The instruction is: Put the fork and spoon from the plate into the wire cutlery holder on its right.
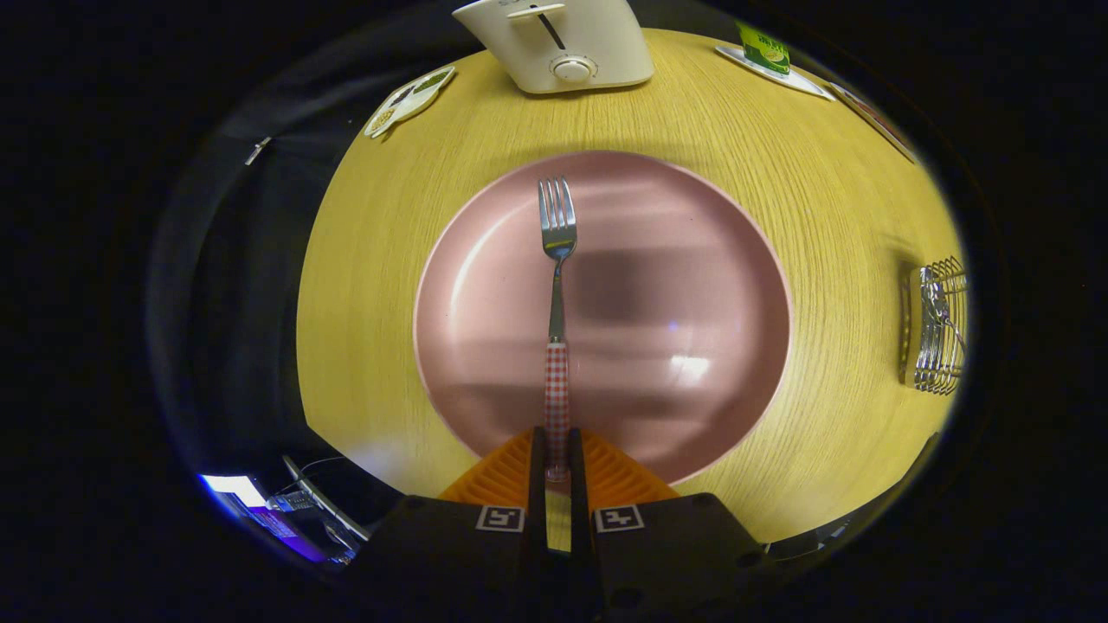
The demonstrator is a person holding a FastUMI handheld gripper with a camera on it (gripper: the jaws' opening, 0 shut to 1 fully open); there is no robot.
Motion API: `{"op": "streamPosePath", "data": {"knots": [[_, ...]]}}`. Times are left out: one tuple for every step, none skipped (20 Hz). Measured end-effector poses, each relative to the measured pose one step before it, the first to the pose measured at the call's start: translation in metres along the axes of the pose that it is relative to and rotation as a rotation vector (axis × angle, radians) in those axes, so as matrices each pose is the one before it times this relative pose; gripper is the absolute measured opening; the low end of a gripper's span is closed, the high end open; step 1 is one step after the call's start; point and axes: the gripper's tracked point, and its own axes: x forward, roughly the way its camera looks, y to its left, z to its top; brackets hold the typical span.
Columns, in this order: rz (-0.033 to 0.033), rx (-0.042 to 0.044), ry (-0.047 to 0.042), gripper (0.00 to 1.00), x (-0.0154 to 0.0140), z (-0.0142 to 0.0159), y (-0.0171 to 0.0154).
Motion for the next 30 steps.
{"op": "streamPosePath", "data": {"knots": [[0.01955, -0.01013, 0.00052, 0.13, -0.00164, 0.00014, 0.00159], [0.01881, -0.00616, -0.00463, 0.13, -0.00310, 0.00127, 0.00067], [0.01514, -0.00619, -0.00833, 0.13, -0.00424, 0.00134, 0.00035], [0.00855, -0.00592, -0.00731, 0.13, -0.00418, -0.00001, -0.00036], [-0.00029, -0.01555, -0.01271, 0.13, -0.00418, 0.00079, -0.00289], [0.00046, -0.01870, -0.01511, 0.13, -0.00598, 0.00103, -0.00351], [0.00065, -0.01312, -0.01843, 0.13, -0.00411, 0.00053, -0.00411], [-0.00037, -0.00685, -0.00478, 0.10, -0.00682, 0.00115, -0.00329], [0.00831, -0.00821, 0.00002, 0.08, -0.00829, 0.00020, -0.00295], [-0.00352, -0.00452, -0.01083, 0.08, -0.00385, -0.00015, -0.00415], [-0.00092, 0.00033, -0.01118, 0.08, -0.00417, 0.00214, -0.00361], [0.00614, 0.00556, -0.01279, 0.08, -0.00499, 0.00210, -0.00202], [0.00441, 0.00802, -0.01100, 0.08, -0.00629, 0.00190, -0.00235], [0.00848, 0.00497, -0.00616, 0.08, -0.00537, 0.00120, -0.00104], [0.00628, 0.00582, -0.01275, 0.08, -0.00638, 0.00266, -0.00098], [0.00721, 0.00065, -0.00697, 0.08, -0.00550, 0.00127, -0.00130], [0.00431, 0.00174, -0.01276, 0.08, -0.00475, 0.00213, -0.00173], [0.00070, -0.00135, -0.00794, 0.08, -0.00407, 0.00090, -0.00209], [0.00184, 0.00236, -0.00354, 0.08, -0.00218, 0.00045, -0.00209], [0.00387, 0.00859, -0.00754, 0.08, -0.00149, 0.00050, -0.00124], [0.00803, 0.00605, -0.00177, 0.08, -0.00042, 0.00023, -0.00003], [0.00408, 0.00486, -0.00190, 0.08, -0.00067, -0.00110, -0.00070], [0.00338, 0.00123, -0.00606, 0.08, -0.00159, 0.00014, -0.00031], [0.00230, -0.00483, -0.00441, 0.08, -0.00199, 0.00020, 0.00049], [0.00177, -0.00790, -0.00683, 0.08, -0.00327, 0.00113, -0.00032], [0.00205, -0.00920, -0.00255, 0.08, -0.00434, -0.00113, 0.00016], [0.00033, -0.00245, -0.00429, 0.08, -0.00495, 0.00049, -0.00066], [0.00071, 0.00120, 0.00010, 0.08, -0.00602, -0.00056, -0.00160], [0.00499, 0.00679, -0.00097, 0.08, -0.00579, 0.00017, -0.00095], [0.00495, 0.01296, -0.00576, 0.08, -0.00645, 0.00101, -0.00081]]}}
